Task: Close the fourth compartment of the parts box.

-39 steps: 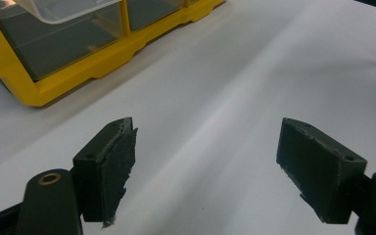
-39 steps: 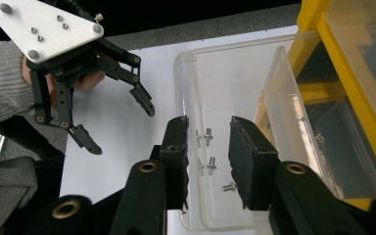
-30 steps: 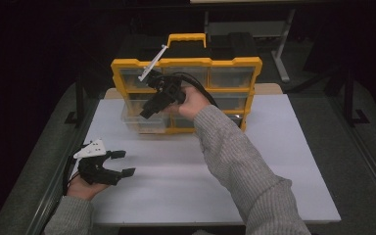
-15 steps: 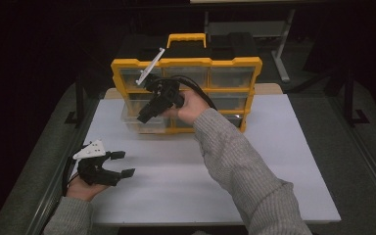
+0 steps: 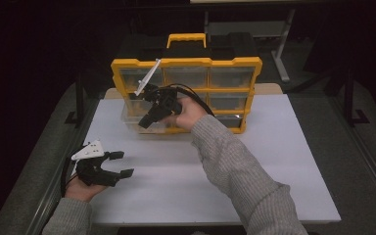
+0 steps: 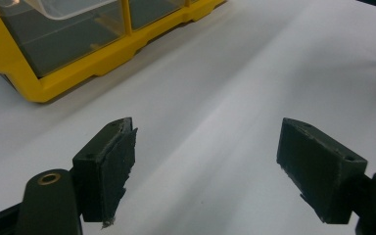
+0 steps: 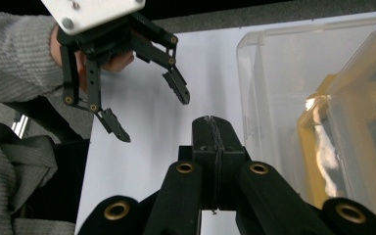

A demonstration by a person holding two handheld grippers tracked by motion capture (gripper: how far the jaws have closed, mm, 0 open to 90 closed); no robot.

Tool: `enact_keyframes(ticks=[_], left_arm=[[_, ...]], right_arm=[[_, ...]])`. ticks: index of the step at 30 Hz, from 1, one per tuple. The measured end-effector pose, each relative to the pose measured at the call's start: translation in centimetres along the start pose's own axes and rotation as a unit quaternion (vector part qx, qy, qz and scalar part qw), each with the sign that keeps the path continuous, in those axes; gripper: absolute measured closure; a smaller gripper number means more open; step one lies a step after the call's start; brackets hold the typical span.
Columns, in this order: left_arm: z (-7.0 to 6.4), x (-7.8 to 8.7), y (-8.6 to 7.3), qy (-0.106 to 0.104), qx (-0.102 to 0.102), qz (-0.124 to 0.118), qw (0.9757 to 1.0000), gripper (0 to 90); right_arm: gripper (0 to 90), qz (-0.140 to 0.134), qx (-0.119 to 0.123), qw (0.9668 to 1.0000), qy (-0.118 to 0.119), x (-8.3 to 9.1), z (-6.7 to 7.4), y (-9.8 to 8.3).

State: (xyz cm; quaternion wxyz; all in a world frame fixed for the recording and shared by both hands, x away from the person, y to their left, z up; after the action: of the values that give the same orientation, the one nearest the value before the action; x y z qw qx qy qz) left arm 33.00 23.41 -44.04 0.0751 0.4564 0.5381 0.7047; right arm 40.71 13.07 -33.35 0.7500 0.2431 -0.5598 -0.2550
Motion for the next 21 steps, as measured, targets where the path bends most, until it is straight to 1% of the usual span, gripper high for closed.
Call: enact_keyframes(ticks=[3, 5, 9, 13, 19, 21], left_arm=[[0.0, -0.1, -0.1, -0.002, -0.004, 0.002, 1.0, 21.6], [0.0, -0.1, -0.1, -0.002, -0.003, 0.003, 1.0, 21.6], [0.0, 0.0, -0.1, -0.001, -0.002, 0.001, 1.0, 21.7], [0.0, 0.0, 0.0, 0.0, -0.005, -0.001, 1.0, 21.6], [-0.1, 0.0, 0.1, 0.001, -0.008, -0.002, 1.0, 21.7], [-0.2, 0.0, 0.2, 0.001, -0.007, -0.002, 1.0, 21.7]], right_arm=[[88.8, 0.003, -0.002, 1.0, 0.0, -0.3, 0.0, -0.2], [88.8, 0.002, -0.002, 1.0, 0.004, -0.5, 0.1, -0.2], [88.8, 0.007, -0.003, 1.0, 0.003, -0.7, 0.0, -0.3], [88.9, 0.013, -0.002, 0.9999, -0.004, -0.9, -0.2, -0.4], [88.9, 0.018, -0.003, 0.9998, -0.005, -1.1, -0.1, -0.4], [88.9, 0.02, 0.001, 0.9998, -0.007, -1.2, -0.2, -0.4]])
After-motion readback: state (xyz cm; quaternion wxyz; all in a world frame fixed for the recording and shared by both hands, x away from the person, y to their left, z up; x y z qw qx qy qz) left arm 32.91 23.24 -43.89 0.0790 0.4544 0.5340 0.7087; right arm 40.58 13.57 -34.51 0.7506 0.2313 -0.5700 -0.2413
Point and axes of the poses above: each handheld gripper's, and its own axes: x roughly backward along the jaws, y roughly out of its top, z roughly to its left, the point moved 10 cm from there along -x, roughly forward along the jaws, and after that the axes turned 10 degrees about y, right-handed, at the moved point
